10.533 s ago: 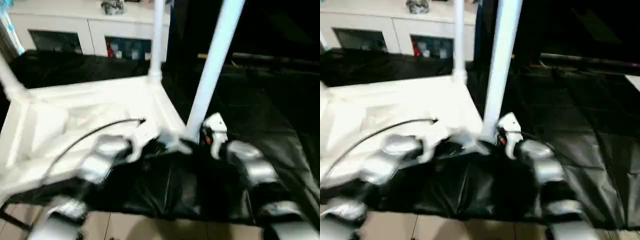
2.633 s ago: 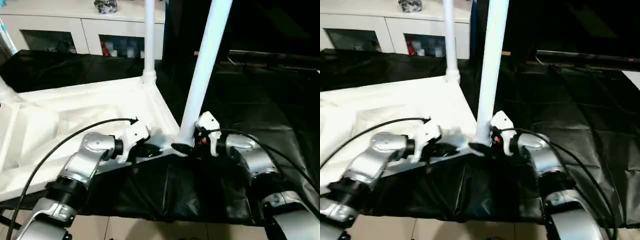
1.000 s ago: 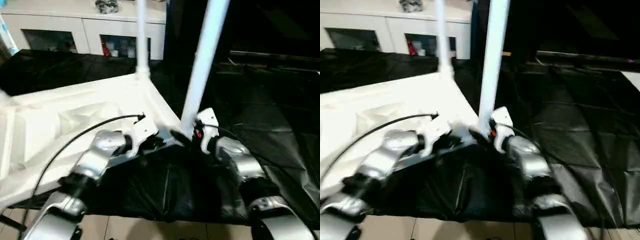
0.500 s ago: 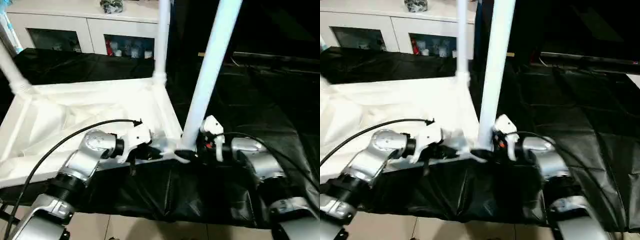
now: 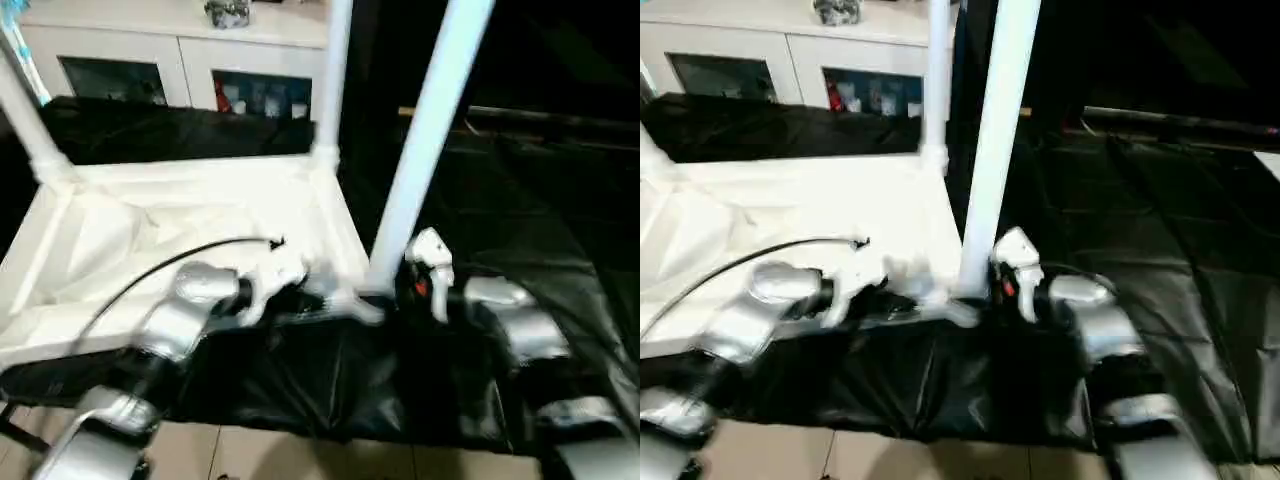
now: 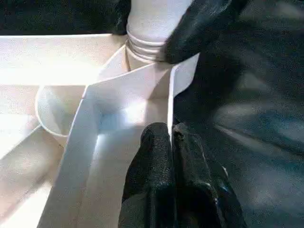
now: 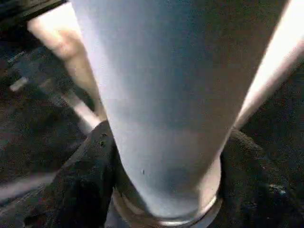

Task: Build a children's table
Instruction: Rotate leg to tighten

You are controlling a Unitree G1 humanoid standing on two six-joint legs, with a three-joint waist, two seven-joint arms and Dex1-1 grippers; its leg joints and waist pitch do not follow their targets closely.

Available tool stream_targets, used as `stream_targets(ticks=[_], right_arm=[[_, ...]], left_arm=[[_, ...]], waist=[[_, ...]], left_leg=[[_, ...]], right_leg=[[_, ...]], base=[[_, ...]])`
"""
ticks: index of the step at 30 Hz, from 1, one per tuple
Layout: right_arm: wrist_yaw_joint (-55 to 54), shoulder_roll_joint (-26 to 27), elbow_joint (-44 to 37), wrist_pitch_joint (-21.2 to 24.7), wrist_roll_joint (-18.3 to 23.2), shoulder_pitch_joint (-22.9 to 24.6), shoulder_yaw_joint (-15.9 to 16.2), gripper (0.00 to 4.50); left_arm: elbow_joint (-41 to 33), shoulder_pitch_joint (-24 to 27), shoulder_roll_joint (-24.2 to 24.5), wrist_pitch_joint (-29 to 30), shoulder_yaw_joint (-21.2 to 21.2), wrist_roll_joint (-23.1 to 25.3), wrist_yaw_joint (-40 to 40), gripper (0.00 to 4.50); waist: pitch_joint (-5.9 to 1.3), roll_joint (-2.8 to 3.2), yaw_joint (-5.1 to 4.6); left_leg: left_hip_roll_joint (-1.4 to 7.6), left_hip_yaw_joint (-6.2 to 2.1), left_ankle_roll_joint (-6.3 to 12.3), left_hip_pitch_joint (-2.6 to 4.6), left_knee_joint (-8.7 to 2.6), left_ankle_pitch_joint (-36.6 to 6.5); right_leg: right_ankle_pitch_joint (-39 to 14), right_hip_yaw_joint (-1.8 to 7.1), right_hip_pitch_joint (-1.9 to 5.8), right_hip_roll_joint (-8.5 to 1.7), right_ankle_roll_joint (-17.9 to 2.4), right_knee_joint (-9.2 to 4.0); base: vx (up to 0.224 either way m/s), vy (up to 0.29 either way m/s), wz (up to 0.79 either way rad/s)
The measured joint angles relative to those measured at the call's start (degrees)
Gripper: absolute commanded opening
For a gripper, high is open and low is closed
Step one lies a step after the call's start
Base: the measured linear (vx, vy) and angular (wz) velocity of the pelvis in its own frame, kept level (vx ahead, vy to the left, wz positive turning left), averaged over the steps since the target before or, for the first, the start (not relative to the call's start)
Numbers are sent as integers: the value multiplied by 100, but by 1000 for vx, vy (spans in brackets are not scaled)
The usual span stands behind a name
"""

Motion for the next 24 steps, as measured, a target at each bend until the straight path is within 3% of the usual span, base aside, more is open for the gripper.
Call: stream_targets(ticks=[5, 11, 14, 18, 20, 24], right_arm=[[-1393, 445, 320, -79, -82, -199, -251, 267], [-2691, 928, 653, -113, -119, -452, -640, 267], [-2701, 948, 652, -159, -114, -449, -658, 339], [-2610, 985, 650, -175, -51, -448, -661, 358], [-2376, 960, 627, -186, -48, -421, -656, 390], [-1792, 759, 531, -255, -52, -330, -449, 399]], left_arm=[[211, -154, -395, 243, 76, 132, 770, 0], [410, -307, -803, 439, 164, 305, 1466, 0], [406, -308, -800, 432, 162, 310, 1471, 0], [403, -306, -725, 367, 134, 324, 1437, 0], [398, -299, -591, 250, 110, 317, 1255, 0], [342, -232, -417, 50, 105, 290, 948, 0]], waist=[[-1, 0, -65], [-3, 5, -65], [-3, 5, -64], [0, 14, -82], [0, 16, -118], [1, 17, -166]], left_leg=[[0, -1, 0, 1, -1, 0], [0, 0, 0, -5, -4, -1], [-1, 0, 1, -4, -14, -2], [0, 0, 1, 1, -14, -1], [1, 0, 1, 1, -14, -1], [2, 0, 1, -4, -15, -2]], right_leg=[[0, -1, -1, 1, 1, -1], [-1, -1, -2, 1, 2, -8], [2, -1, -2, 1, -3, -11], [1, -2, -3, 3, -1, -10], [1, -3, -3, 4, -1, -10], [4, -3, -6, 4, -7, -10]], base=[[0, 0, 0], [0, 0, 0], [0, 0, 0], [0, 0, 0], [0, 0, 0], [0, 0, 0]])
